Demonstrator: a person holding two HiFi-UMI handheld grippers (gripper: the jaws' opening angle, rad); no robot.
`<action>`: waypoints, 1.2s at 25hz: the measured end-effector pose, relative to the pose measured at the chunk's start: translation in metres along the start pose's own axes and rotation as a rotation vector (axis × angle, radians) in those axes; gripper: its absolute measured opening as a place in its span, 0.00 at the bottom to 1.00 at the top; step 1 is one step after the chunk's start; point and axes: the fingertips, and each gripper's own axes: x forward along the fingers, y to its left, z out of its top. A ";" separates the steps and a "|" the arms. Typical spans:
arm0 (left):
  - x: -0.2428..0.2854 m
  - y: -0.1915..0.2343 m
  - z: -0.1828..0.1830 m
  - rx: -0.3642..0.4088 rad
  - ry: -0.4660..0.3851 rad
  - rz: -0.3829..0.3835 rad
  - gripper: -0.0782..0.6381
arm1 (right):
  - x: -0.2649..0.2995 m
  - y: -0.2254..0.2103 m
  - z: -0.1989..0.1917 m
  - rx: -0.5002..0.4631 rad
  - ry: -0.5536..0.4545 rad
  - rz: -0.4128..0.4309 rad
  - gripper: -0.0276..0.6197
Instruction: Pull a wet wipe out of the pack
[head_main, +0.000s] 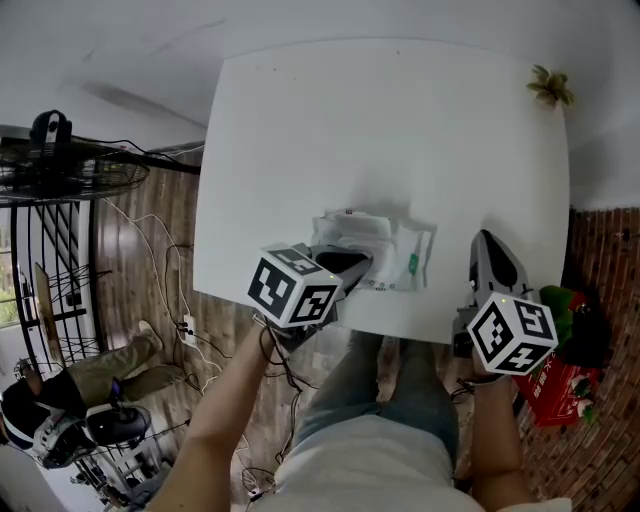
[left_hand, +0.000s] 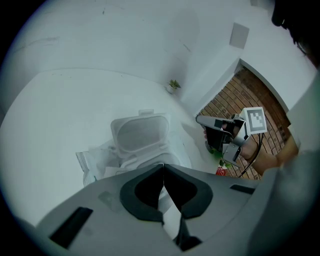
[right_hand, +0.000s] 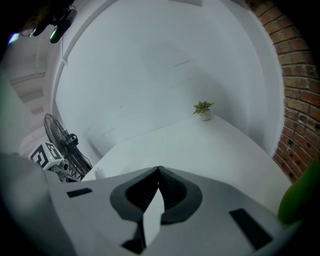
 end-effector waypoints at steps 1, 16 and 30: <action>-0.001 0.000 0.000 0.000 -0.003 0.003 0.13 | 0.000 0.000 0.000 0.000 0.000 0.001 0.04; -0.014 -0.003 0.008 0.019 -0.056 0.058 0.13 | -0.009 0.006 0.007 -0.013 -0.020 0.011 0.04; -0.023 -0.003 0.016 0.027 -0.077 0.077 0.13 | -0.013 0.008 0.019 -0.026 -0.038 0.011 0.04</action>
